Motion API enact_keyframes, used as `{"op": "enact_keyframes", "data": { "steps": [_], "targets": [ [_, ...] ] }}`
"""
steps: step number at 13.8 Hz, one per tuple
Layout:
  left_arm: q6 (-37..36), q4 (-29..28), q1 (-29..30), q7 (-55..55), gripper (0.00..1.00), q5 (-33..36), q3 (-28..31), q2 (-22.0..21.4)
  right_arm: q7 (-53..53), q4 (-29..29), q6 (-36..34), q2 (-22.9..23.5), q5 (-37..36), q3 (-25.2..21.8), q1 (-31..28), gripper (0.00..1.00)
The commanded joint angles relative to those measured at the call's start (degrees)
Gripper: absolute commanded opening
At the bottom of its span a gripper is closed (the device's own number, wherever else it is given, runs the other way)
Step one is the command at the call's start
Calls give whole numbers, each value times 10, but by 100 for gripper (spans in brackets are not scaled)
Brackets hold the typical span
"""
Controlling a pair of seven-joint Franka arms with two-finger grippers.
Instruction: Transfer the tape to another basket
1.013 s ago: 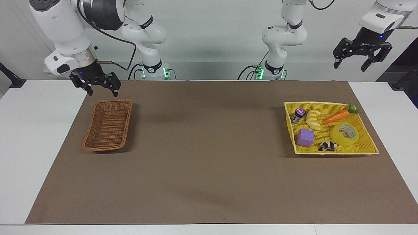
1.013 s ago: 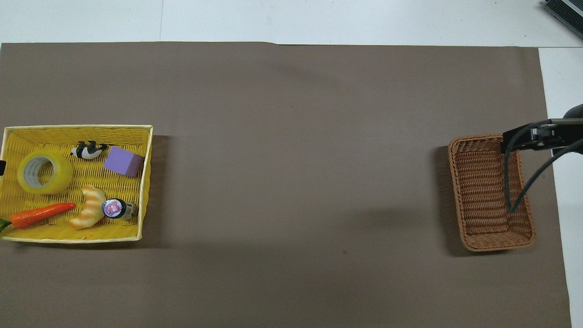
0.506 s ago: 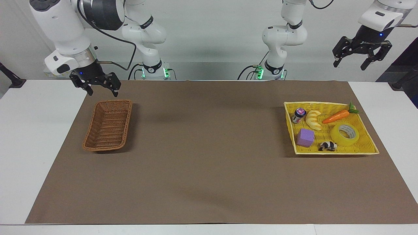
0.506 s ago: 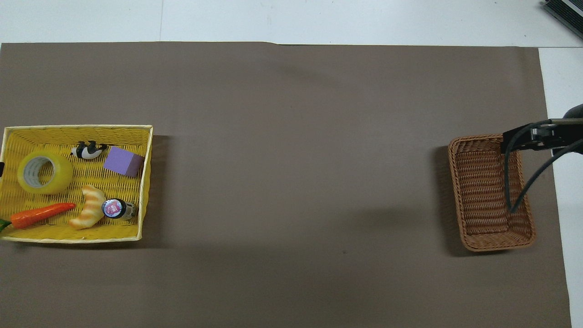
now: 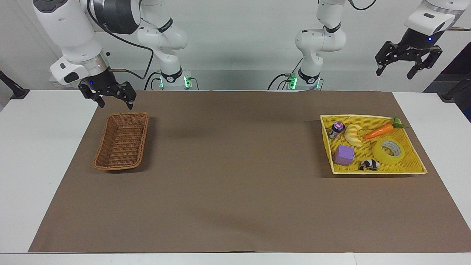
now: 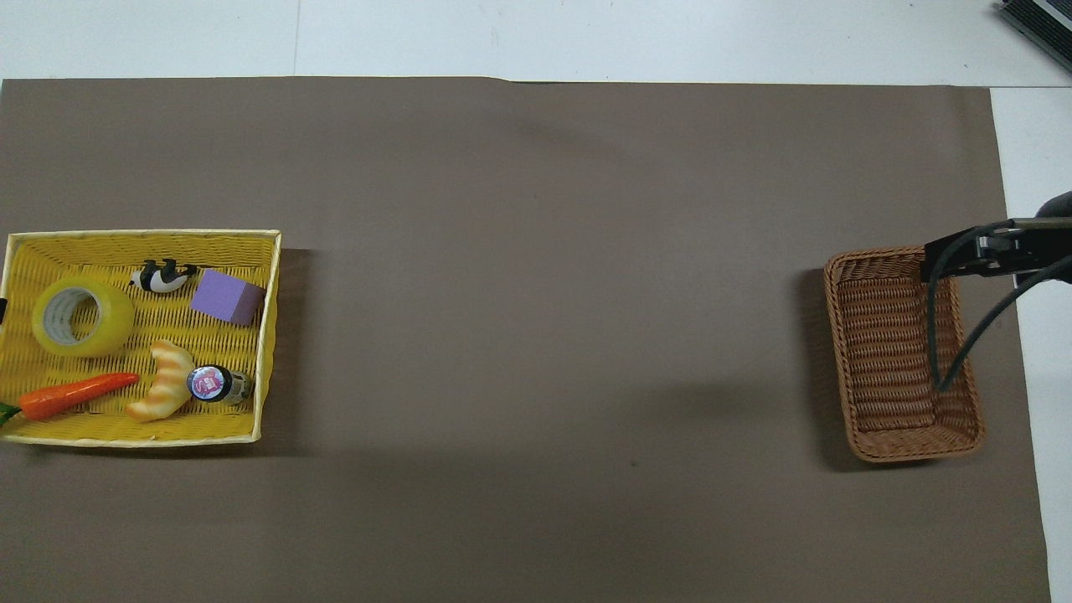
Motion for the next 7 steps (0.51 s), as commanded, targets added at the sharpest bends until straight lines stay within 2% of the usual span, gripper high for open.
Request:
{"op": "enact_keyframes", "data": {
  "steps": [1, 7],
  "targets": [
    [-4, -6, -6, 0, 100, 10, 7, -10, -11, -1, 0, -2, -2, 3, -3, 100],
    [-2, -7, -5, 2, 100, 9, 8, -10, -11, -1, 0, -2, -2, 3, -3, 100]
  ]
}}
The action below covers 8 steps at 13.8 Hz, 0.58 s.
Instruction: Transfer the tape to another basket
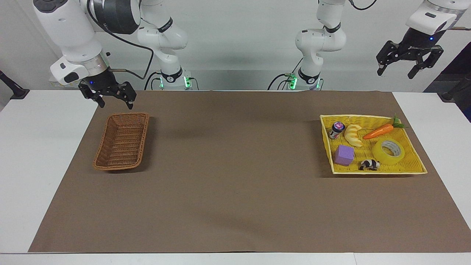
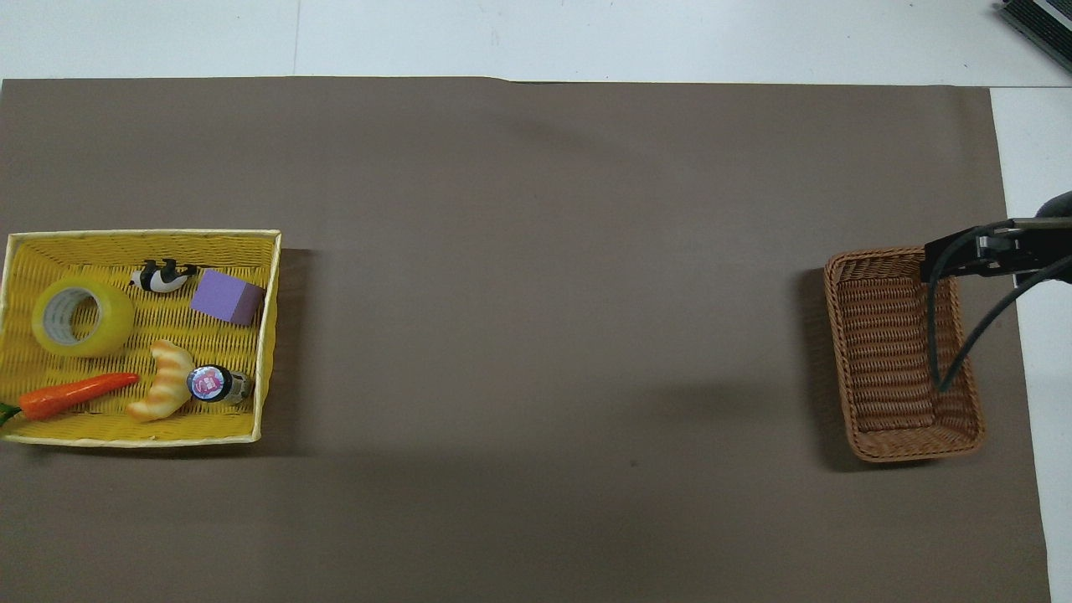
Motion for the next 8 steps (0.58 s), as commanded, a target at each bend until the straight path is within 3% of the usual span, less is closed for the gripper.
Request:
{"op": "enact_keyframes", "data": {
  "steps": [1, 8],
  "targets": [
    [0, -8, -5, 2, 100, 9, 5, -10, -11, -1, 0, -2, -2, 3, -3, 100],
    [27, -15, 14, 13, 100, 8, 8, -7, -11, -1, 0, -2, -2, 3, -3, 100]
  ]
}}
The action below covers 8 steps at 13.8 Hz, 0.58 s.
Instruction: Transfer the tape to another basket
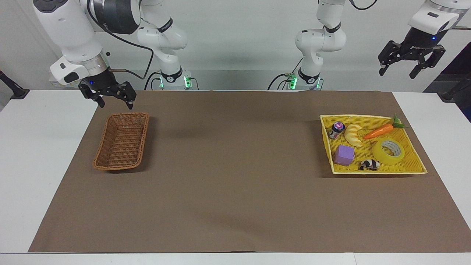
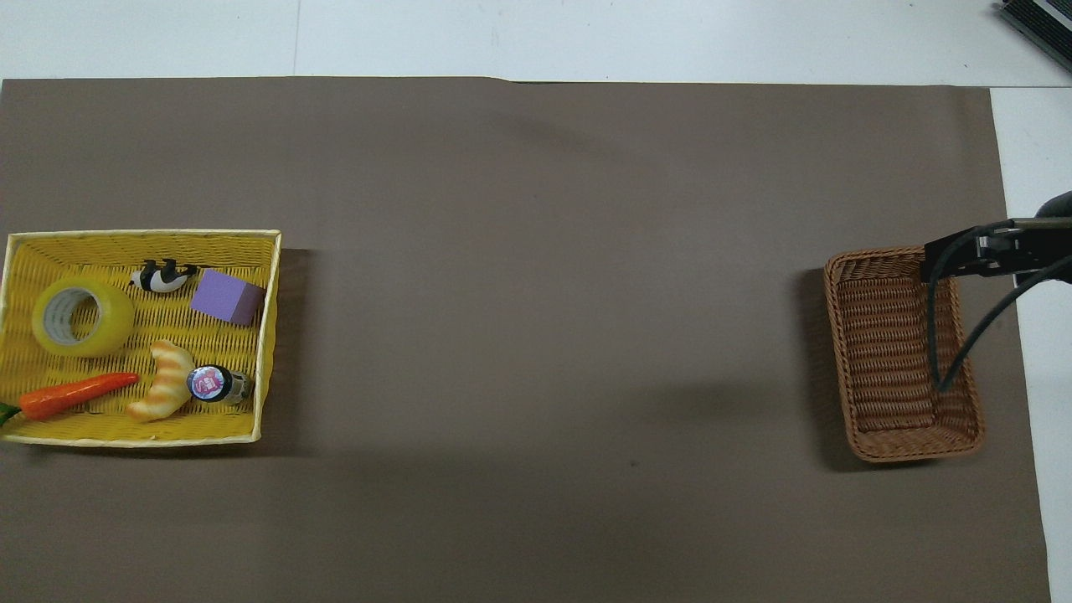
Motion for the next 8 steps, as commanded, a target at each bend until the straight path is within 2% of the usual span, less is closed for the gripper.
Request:
{"op": "enact_keyframes", "data": {
  "steps": [1, 3, 8],
  "targets": [
    [31, -18, 22, 24, 100, 7, 0, -5, -11, -1, 0, -1, -2, 3, -3, 100],
    [51, -31, 48, 35, 100, 6, 0, 1, -11, -1, 0, -2, -2, 3, -3, 100],
    [123, -44, 119, 104, 100, 2, 0, 56, -10, -1, 0, -1, -2, 3, -2, 100]
  ]
}}
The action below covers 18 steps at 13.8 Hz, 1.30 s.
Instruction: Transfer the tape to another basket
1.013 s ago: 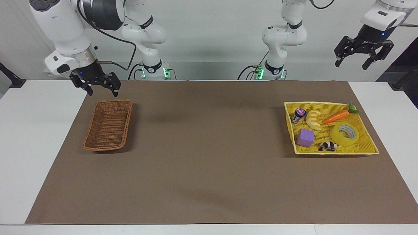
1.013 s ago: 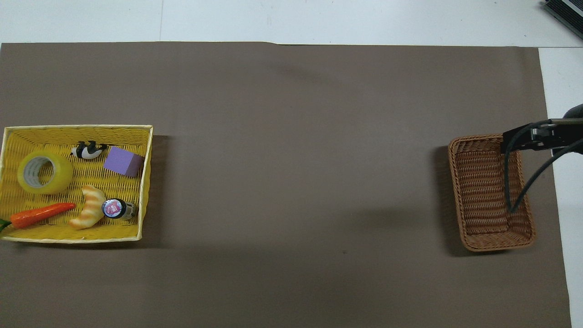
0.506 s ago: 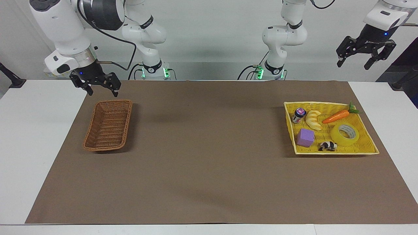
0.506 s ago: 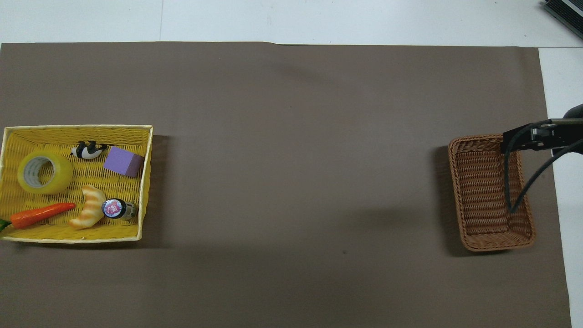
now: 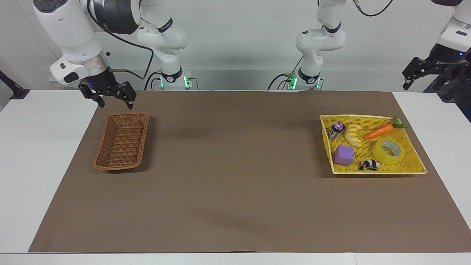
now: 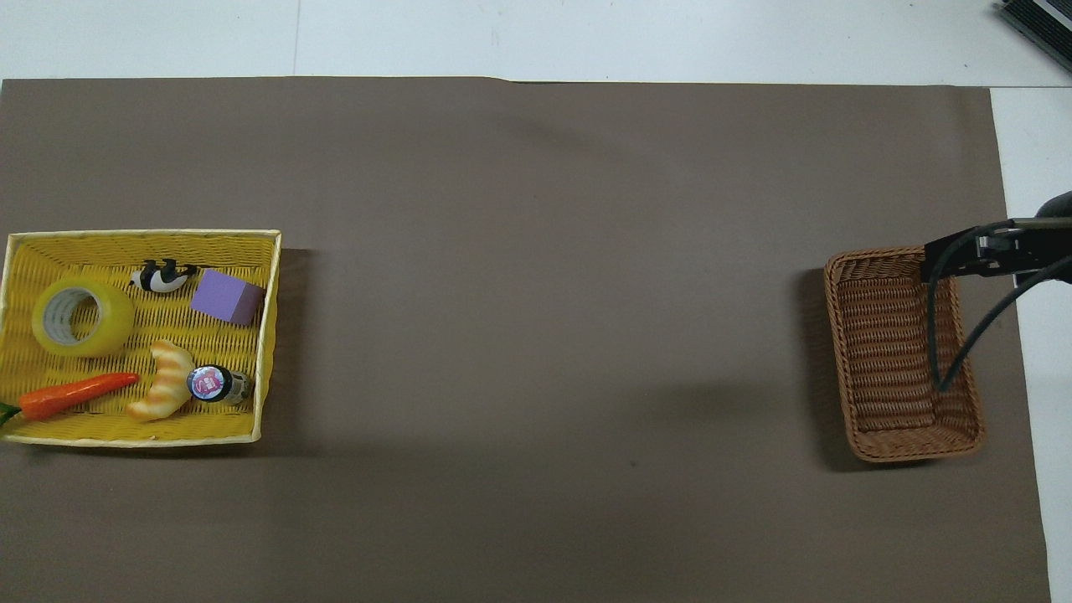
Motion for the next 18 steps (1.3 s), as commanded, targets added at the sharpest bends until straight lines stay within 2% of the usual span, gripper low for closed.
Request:
{"op": "enact_keyframes", "data": {
  "steps": [1, 5, 10, 12, 14, 18],
  "targets": [
    [46, -10, 38, 46, 100, 2, -5, 34, -10, -1, 0, -1, -2, 3, -2, 100],
    [151, -68, 64, 117, 100, -6, -5, 71, -8, 0, 0, -1, -2, 3, -4, 100],
    [212, -78, 107, 187, 100, -49, -6, 150, -9, -8, -2, -5, 2, 1, -8, 100],
    [253, -97, 110, 206, 94, -54, -5, 173, -13, -37, 2, -22, 2, 1, -9, 100],
    [268, -110, 107, 206, 84, -54, -6, 188, -13, -53, 19, -29, 2, 1, -8, 100],
    [302, -145, 106, 203, 78, -54, -6, 200, -8, -88, 49, -28, 9, 1, -2, 100]
  ]
}}
